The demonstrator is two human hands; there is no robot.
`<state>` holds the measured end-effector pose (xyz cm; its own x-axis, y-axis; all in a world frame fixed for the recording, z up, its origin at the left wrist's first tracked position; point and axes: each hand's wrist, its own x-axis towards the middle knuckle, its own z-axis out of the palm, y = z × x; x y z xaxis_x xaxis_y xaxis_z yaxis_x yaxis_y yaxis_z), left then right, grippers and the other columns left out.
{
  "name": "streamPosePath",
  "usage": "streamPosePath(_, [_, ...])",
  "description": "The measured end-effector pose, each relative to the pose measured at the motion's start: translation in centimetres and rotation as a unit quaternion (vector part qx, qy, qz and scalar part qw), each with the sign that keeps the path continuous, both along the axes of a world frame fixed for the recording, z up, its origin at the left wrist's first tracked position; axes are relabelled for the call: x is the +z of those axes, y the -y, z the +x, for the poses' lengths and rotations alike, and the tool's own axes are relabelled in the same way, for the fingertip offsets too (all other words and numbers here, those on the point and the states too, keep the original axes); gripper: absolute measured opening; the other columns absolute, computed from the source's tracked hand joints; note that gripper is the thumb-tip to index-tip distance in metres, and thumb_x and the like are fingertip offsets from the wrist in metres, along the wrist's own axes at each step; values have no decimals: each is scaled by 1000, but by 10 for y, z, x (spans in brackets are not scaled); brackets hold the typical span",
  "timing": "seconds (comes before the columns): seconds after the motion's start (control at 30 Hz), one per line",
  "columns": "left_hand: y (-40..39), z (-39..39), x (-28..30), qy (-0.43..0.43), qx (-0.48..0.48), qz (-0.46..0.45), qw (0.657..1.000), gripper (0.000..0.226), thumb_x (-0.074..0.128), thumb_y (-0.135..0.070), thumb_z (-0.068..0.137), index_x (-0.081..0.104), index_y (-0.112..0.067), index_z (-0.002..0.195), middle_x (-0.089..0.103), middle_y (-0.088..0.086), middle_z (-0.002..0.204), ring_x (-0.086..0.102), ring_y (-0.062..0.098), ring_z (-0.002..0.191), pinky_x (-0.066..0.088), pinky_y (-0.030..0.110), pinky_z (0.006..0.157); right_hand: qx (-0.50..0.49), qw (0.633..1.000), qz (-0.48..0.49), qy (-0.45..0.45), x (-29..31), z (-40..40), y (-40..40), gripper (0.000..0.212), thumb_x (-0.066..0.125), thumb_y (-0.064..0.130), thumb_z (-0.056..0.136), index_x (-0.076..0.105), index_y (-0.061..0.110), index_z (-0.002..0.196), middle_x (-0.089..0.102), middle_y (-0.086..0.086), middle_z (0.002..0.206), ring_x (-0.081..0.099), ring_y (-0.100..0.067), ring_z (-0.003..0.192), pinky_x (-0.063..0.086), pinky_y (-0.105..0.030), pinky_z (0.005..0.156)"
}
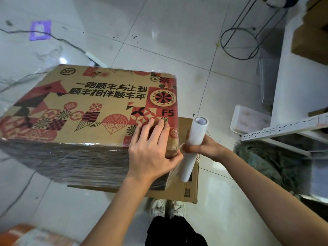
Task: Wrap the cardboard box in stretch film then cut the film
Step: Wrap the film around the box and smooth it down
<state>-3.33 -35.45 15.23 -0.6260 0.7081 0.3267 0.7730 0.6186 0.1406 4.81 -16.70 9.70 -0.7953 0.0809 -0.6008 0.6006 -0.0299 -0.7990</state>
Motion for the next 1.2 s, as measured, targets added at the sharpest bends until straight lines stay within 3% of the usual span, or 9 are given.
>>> streamPosePath(0.17, [10,-24,13,-14,-45,39,998,55,54,-52,73,74,-7,97,73,8,99,68,27,93,56,40,79,60,998,-27,10,21,-3,4,25,75,17,60,68,31,80,70,5,83,65,-13,84,51,-27,77])
streamPosePath(0.3, [5,-60,37,-29,-89,56,994,48,58,-48,68,75,-8,89,74,6,89,71,24,81,55,31,68,60,997,-26,-31,33,-14,8,24,71,7,68,66,6,91,67,-18,93,66,-26,91,54,-42,89])
streamPosePath(0.4, [8,-76,53,-21,-96,76,992,43,63,-45,65,76,-11,88,74,3,88,71,20,81,53,27,64,48,997,-15,-59,43,-21,11,24,75,3,70,62,-5,89,66,-15,87,65,-22,83,52,-44,87])
streamPosePath(0.7, [-5,-83,97,9,-64,160,985,45,59,-47,71,75,-10,90,73,3,85,66,12,79,56,29,62,91,990,-52,-92,75,-36,-30,57,59,27,59,59,-2,108,64,-23,110,59,-35,108,44,-50,98])
streamPosePath(0.83, [3,-83,107,17,-7,193,981,46,60,-44,70,73,-8,95,72,6,90,66,13,83,55,29,70,108,984,-68,-128,98,-42,-45,59,82,42,60,65,4,103,70,-13,102,66,-23,95,55,-36,84])
streamPosePath(0.93, [14,-88,117,53,16,239,969,45,64,-40,68,70,-9,101,67,-1,95,66,12,84,52,22,78,119,983,-26,-141,117,-54,-38,67,80,63,48,66,12,90,70,3,81,67,-10,78,53,-21,64])
streamPosePath(1.0, [23,-90,123,85,27,280,956,43,66,-37,68,66,-13,104,66,-15,98,64,3,86,49,16,79,118,982,-11,-149,127,-65,-29,54,73,58,52,64,13,81,68,7,71,65,-5,69,51,-19,62])
streamPosePath(1.1, [35,-94,128,129,41,335,932,42,67,-33,67,65,-13,103,61,-31,98,63,0,85,48,20,73,115,978,-13,-172,138,-76,-18,51,61,52,68,64,4,83,69,-2,75,66,-15,70,54,-26,66])
streamPosePath(1.2, [48,-98,131,169,41,344,923,44,67,-32,66,66,-10,104,67,-13,98,65,9,84,48,23,72,132,975,-17,-177,141,-83,-6,53,56,51,77,63,-1,80,70,-12,73,68,-25,67,55,-30,65])
